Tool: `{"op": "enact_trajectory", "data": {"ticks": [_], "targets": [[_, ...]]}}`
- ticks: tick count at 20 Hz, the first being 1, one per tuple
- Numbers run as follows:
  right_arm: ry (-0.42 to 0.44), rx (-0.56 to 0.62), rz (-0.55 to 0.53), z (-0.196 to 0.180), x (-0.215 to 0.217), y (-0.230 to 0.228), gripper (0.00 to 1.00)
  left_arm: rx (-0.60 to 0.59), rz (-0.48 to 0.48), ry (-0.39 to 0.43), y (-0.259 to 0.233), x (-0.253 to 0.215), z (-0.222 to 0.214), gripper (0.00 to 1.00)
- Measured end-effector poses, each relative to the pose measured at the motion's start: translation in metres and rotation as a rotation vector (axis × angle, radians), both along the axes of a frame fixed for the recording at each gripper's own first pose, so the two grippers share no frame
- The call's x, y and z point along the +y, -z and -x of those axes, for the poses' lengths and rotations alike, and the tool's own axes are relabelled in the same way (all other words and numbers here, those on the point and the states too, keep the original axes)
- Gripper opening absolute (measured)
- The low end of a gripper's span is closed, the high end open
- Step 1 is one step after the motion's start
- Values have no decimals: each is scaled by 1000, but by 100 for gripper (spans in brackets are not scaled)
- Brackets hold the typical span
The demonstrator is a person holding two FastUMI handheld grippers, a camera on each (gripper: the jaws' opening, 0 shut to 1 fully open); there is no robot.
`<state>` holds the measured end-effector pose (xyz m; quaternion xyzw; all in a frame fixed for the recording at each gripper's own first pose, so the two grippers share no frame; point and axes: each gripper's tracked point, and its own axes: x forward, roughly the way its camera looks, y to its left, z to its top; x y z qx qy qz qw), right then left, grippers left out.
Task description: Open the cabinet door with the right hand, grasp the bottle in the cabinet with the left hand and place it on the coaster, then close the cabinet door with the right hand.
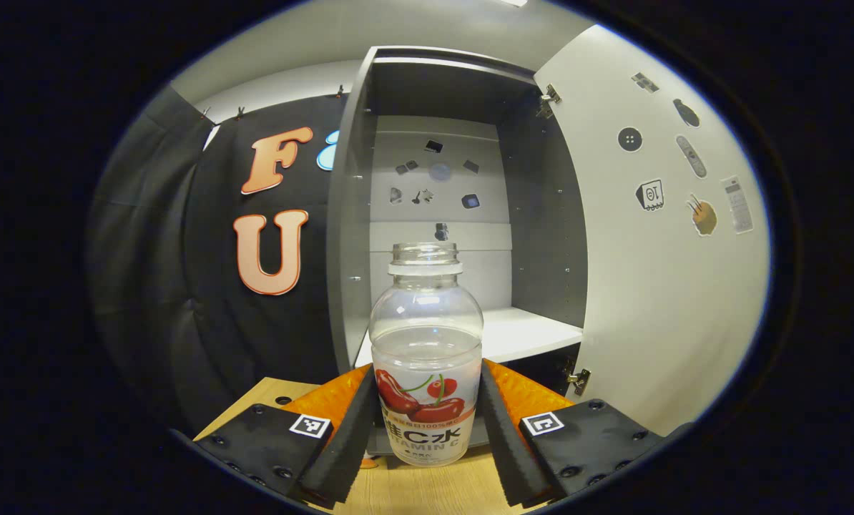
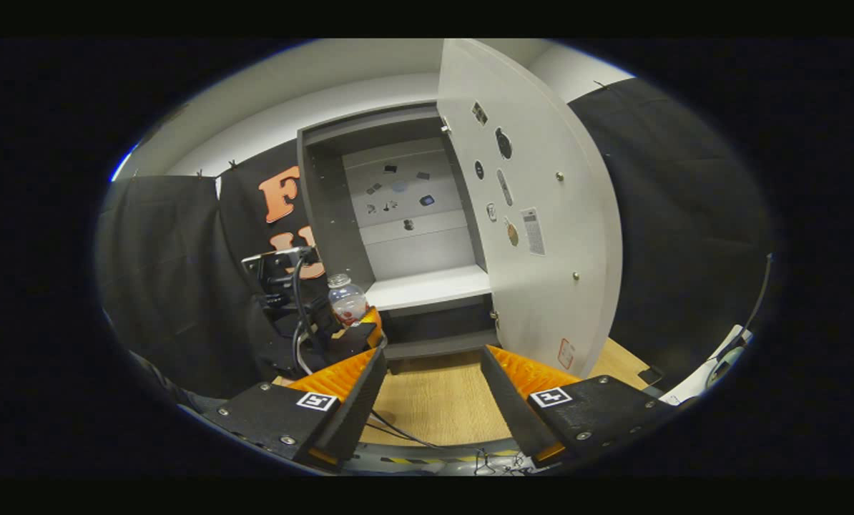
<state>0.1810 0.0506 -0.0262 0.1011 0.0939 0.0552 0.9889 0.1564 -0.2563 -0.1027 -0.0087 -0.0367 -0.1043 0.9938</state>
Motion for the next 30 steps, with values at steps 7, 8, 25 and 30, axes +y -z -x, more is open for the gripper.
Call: {"op": "enact_trajectory", "data": {"ticks": [7,8,25,30], "targets": [[-50,65,18,16,0,16,83,74,-35,-61,80,29,56,82],[-56,77,19,18,1,18,83,93,-36,-71,94,32,61,82],[-145,264,103,42,0,57,84,303,-71,-143,260,45,81,82],[-142,287,91,43,2,62,84,326,-77,-173,272,57,86,83]]}}
